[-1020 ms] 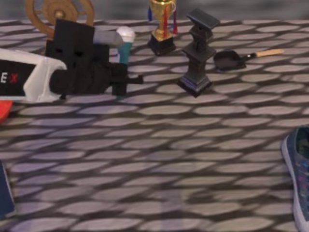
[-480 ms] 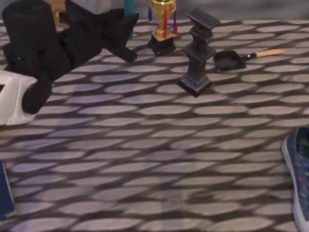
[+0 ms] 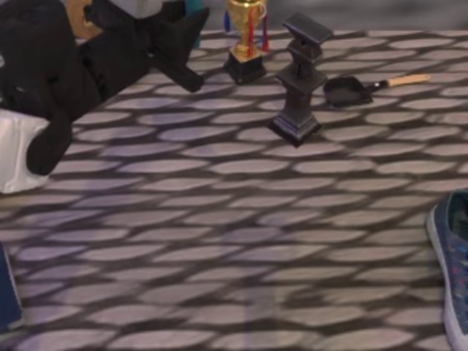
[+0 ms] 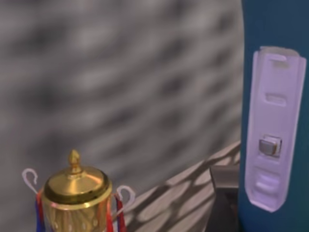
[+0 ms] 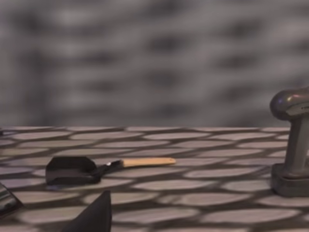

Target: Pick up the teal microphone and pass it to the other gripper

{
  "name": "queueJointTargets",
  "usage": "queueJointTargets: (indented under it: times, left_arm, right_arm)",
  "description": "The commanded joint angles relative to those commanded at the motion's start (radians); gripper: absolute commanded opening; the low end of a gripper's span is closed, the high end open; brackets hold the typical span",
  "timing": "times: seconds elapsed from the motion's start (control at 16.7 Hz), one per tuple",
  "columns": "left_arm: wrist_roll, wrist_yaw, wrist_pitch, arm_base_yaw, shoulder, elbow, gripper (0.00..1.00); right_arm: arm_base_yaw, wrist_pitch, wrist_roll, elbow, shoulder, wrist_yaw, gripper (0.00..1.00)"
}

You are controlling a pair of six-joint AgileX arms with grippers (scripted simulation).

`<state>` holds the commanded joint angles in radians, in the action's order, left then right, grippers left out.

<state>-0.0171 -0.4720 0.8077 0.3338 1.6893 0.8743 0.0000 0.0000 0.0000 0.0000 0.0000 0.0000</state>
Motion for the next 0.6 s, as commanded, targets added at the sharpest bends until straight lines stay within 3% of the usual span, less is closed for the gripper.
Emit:
queueJointTargets:
  times: [0.12, 0.48, 0.6]
  left_arm:
    - [0.009, 0.036, 0.021, 0.034, -0.012, -0.018, 0.0]
    - [0.067, 0.263, 0.139, 0.24, -0.087, -0.134, 0.0]
    - [0.08, 0.309, 0.167, 0.285, -0.107, -0.158, 0.0]
  right_arm:
    - [0.0, 0.0, 0.0, 0.0, 0.0, 0.0, 1.0]
    - [0.0, 0.0, 0.0, 0.0, 0.0, 0.0, 1.0]
    - [0.0, 0.0, 0.0, 0.0, 0.0, 0.0, 1.0]
